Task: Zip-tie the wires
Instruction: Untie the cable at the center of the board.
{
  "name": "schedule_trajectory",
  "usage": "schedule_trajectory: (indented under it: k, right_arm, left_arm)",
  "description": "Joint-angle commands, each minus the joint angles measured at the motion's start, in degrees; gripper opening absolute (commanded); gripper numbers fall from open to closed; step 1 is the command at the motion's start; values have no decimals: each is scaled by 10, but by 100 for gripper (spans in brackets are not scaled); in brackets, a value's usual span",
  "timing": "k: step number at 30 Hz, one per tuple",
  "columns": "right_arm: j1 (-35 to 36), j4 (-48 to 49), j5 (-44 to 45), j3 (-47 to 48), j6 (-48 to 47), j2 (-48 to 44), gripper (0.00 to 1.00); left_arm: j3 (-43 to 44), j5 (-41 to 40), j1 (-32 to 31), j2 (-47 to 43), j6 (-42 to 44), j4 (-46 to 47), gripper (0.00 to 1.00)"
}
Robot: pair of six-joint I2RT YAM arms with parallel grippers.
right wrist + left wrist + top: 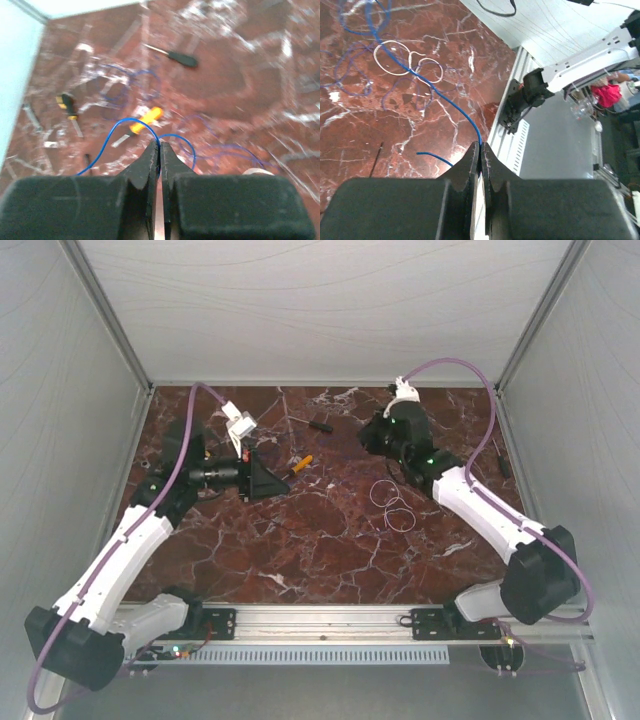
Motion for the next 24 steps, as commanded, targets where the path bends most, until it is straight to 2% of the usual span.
schedule_trajectory:
  k: [1, 5, 9, 13, 16, 19, 24]
  right_arm:
    - [-26, -101, 28, -23, 57, 0, 0]
    - [-37, -132, 30, -66, 53, -39, 0]
    - [-44, -177, 36, -106, 42, -106, 0]
    - [-45, -224, 44, -145, 38, -170, 0]
    - [-45, -266, 43, -162, 41, -214, 0]
    - [-47, -309, 46, -171, 50, -248, 0]
    - [-50, -384, 40, -173, 82, -275, 0]
  left_arm:
    - [1, -57, -2, -38, 16, 19, 0]
    - [-6, -163, -1, -58, -4, 36, 0]
    - [4, -279, -1, -40, -53, 35, 0]
    - [8, -283, -7, 15, -98, 70, 0]
    - [26, -291, -41, 80, -103, 99, 0]
    - [71, -310, -82, 152, -89, 102, 0]
    - [146, -298, -108, 268, -83, 116, 0]
